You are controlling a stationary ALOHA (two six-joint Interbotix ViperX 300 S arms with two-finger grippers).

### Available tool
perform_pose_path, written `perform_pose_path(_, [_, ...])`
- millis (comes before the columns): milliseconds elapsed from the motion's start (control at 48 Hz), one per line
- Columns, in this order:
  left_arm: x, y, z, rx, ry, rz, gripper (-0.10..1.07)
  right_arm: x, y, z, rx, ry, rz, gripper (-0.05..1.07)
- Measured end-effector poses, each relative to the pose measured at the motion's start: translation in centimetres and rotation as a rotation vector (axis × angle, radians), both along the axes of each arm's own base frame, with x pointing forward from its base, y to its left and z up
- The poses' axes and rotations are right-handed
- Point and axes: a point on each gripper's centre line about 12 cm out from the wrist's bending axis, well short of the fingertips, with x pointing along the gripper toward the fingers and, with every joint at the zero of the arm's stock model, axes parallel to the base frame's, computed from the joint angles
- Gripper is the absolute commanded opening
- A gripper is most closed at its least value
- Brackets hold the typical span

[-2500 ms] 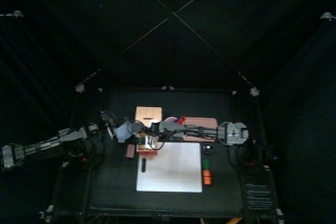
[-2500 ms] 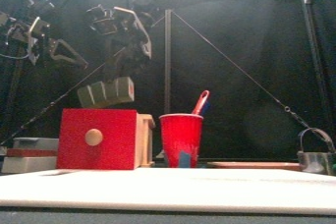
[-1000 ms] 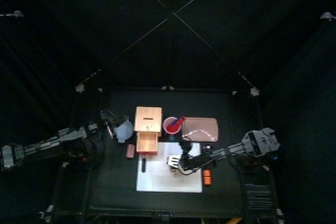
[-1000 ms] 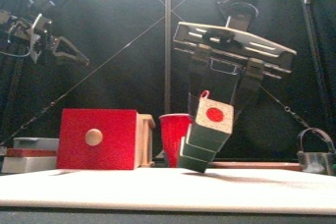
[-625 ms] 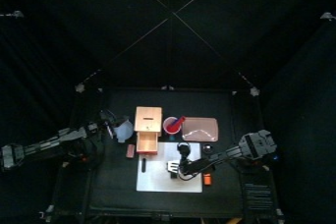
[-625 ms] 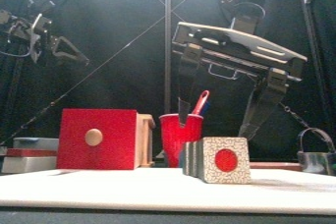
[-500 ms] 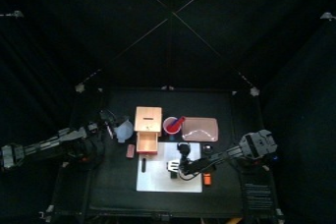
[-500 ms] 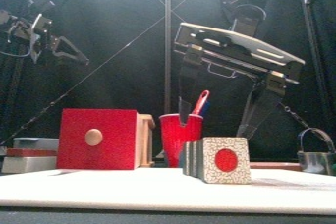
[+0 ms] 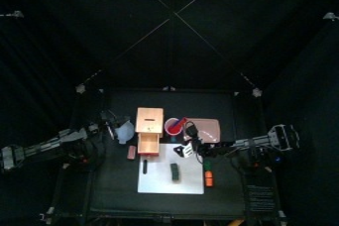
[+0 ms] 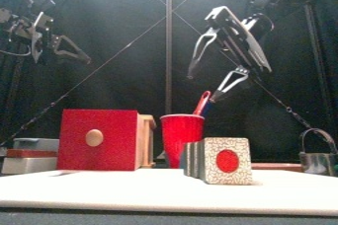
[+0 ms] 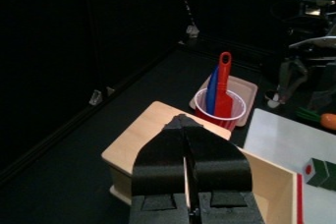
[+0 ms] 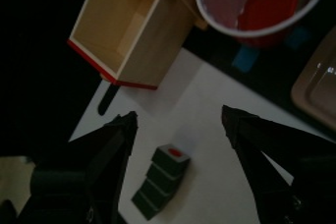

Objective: Grab sushi roll from open drawer and put onto cutting board

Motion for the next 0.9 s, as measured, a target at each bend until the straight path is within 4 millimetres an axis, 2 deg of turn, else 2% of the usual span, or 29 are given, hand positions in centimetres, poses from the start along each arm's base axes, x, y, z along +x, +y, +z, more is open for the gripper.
perform_pose_path(125, [0.1,0.1,0.5,-0.007,0.0,0.001,0.04,-0.9,-1.0,1.0,-0.114,-0.027,0.111,0.87])
perform_pose_path(312, [0.3,0.1,0.9,-0.058,-0.002,0.004,0.04,-1.5,-1.1,3.3,-0.273,-0.121,0.287,0.61])
perform_pose_path(438, [0.5,-0.4,1.0,-0.081,-0.014,-0.016,0.04,-2.1,-1.2,4.0,-0.33,-0.163,0.343,0.49])
perform_pose_path(604, [0.8,-0.9,0.4,-0.098,0.009,-0.042,0.04,-2.8,-2.0,3.0,-0.376,-0.134,0.361,0.46])
perform_pose_path(896, [0.8,-1.1,0.0,-0.12,0.008,-0.051,0.04,-2.8,-2.6,3.2,-0.392,-0.156,0.369,0.45])
